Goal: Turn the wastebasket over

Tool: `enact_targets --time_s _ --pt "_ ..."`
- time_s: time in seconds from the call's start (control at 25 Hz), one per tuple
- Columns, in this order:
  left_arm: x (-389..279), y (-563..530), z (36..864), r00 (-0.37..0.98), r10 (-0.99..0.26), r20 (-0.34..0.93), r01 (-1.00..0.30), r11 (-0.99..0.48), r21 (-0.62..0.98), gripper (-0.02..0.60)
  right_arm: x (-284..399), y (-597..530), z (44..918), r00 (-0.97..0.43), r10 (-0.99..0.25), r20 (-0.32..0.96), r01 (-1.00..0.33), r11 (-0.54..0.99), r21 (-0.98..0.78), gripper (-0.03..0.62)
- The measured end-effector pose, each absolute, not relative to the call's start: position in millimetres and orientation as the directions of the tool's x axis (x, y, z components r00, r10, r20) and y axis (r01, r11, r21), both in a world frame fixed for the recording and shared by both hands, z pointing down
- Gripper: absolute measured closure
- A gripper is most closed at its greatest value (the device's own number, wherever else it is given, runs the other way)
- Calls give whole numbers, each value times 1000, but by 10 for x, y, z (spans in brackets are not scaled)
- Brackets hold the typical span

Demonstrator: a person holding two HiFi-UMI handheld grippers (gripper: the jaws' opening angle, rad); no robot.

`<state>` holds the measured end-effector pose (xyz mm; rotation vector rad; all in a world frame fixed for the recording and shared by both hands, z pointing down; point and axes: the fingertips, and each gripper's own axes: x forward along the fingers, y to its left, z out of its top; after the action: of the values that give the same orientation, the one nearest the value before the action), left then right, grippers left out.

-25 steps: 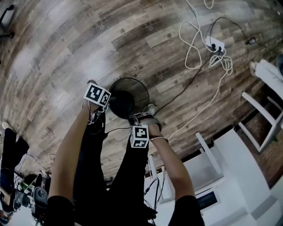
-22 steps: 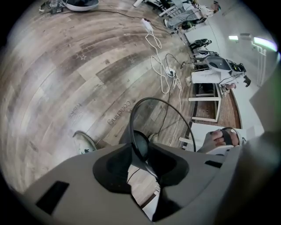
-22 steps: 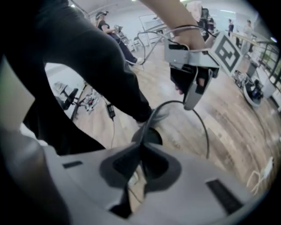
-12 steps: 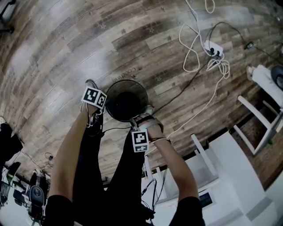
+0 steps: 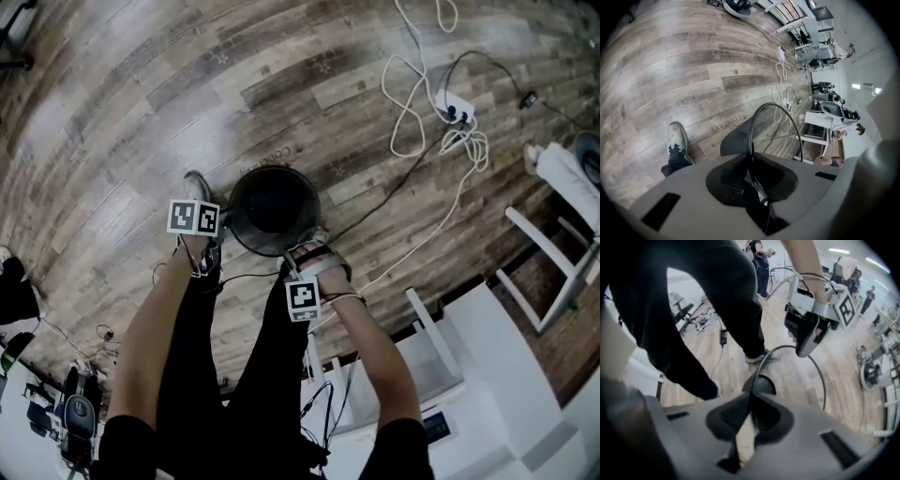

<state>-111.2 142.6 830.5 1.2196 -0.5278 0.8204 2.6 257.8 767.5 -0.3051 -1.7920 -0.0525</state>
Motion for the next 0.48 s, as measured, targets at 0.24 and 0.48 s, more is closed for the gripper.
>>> enact_targets --time_s 0.24,0.48 --pt "-1130 1181 8248 599 96 795 -799 142 584 518 54 2417 7769 -202 117 972 222 972 -71 546" --pt "-1140 970 8122 615 -5 788 -774 189 605 522 88 2184 7848 -216 10 976 175 984 28 545"
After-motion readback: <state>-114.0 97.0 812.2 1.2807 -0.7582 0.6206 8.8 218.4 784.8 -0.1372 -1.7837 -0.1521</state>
